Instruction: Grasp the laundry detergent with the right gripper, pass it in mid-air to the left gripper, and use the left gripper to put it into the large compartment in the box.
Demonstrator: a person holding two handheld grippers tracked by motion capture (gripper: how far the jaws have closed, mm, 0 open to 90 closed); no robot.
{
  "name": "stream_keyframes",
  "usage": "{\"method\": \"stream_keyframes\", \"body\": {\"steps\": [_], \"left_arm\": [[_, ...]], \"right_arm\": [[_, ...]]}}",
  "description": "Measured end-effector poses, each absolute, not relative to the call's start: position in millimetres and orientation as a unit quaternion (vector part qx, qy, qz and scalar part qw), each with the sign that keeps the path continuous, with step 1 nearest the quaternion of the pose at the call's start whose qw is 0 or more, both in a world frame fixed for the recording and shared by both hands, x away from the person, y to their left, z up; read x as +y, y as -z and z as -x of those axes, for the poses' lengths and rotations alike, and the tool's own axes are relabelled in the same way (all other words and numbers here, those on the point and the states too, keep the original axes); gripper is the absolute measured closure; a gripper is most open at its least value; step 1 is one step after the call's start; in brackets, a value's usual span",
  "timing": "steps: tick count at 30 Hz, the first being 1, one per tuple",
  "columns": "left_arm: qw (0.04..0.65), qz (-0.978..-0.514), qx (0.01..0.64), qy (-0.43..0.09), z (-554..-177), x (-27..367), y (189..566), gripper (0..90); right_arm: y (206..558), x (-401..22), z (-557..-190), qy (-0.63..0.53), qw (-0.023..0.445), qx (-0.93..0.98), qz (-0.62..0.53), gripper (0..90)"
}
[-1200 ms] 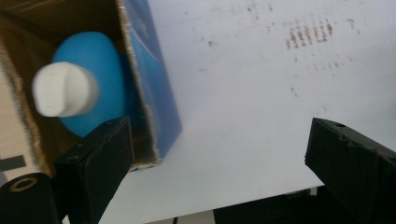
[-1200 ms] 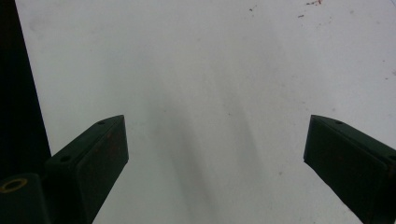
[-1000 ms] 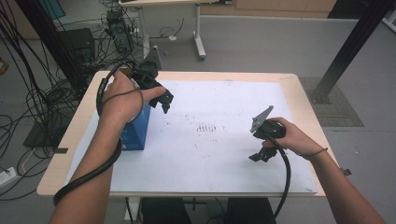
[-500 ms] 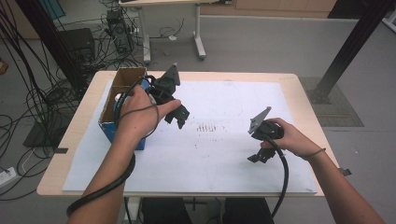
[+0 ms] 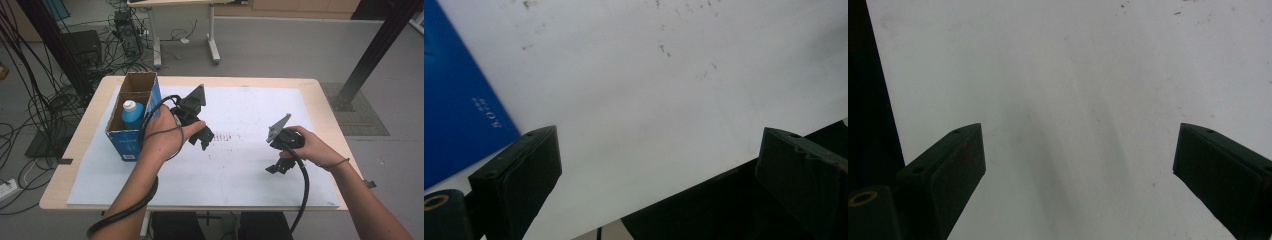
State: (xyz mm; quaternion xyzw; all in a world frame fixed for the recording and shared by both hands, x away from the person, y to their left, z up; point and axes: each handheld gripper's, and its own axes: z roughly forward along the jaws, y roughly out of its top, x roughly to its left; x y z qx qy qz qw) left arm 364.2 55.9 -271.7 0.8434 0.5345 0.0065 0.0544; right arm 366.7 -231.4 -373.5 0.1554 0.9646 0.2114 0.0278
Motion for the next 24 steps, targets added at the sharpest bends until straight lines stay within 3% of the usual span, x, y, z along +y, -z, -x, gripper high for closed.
{"method": "stream_keyframes", "body": {"steps": [24], "left_arm": [[0.046, -0.854, 0.518, 0.024, -361.0, 36.8, 329.6, 4.8]], "right_arm": [[374.5, -235.2, -366.8, -0.205, 0.025, 0.965, -0.162, 6.7]]}}
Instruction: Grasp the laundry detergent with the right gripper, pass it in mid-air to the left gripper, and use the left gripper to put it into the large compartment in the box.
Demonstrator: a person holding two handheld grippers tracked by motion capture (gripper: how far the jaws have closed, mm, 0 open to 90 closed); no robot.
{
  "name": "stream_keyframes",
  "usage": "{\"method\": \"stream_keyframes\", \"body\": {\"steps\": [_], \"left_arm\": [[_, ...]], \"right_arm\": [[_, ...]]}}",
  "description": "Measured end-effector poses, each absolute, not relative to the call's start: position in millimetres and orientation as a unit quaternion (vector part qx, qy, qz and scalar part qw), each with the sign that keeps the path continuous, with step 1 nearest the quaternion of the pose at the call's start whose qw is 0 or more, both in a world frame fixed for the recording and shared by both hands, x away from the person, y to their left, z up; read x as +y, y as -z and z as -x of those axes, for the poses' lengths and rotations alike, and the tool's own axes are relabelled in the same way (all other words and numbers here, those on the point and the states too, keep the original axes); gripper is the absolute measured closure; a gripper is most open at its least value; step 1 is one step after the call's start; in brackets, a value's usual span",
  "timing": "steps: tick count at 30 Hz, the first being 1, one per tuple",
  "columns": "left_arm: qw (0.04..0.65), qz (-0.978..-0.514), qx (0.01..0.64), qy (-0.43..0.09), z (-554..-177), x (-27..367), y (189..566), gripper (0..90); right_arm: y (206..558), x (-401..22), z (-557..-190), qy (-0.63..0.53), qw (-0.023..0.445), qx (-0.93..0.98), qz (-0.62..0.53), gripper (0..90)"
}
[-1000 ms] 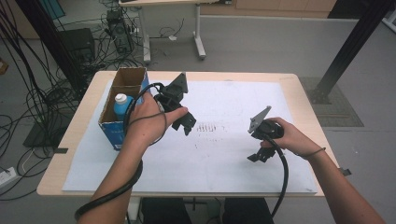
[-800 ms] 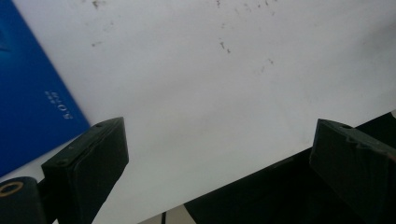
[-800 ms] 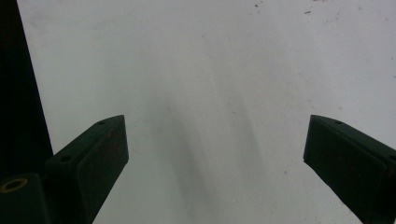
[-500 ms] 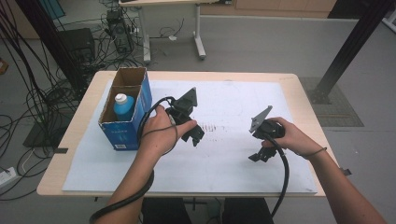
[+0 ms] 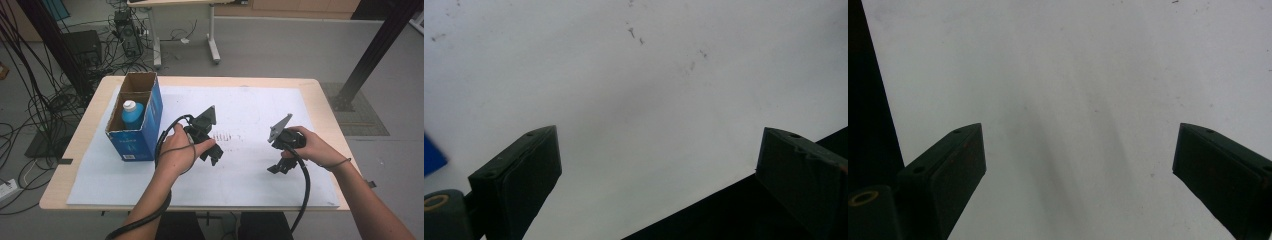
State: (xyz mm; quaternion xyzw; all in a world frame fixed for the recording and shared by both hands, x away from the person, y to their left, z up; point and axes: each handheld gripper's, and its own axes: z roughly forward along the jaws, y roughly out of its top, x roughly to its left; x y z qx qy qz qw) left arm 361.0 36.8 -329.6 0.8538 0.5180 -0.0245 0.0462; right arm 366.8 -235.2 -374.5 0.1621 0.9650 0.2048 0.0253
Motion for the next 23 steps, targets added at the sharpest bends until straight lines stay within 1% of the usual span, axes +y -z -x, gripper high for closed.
{"method": "stream_keyframes", "body": {"steps": [8, 23], "left_arm": [[0.041, -0.854, 0.517, 0.03, -358.4, 33.8, 338.6, 4.7], [0.04, -0.855, 0.515, 0.033, -356.0, 32.9, 339.1, 4.7]], "right_arm": [[374.4, -234.9, -366.9, -0.202, 0.027, 0.966, -0.161, 6.7], [373.6, -235.1, -364.4, -0.203, 0.029, 0.965, -0.164, 6.7]]}}
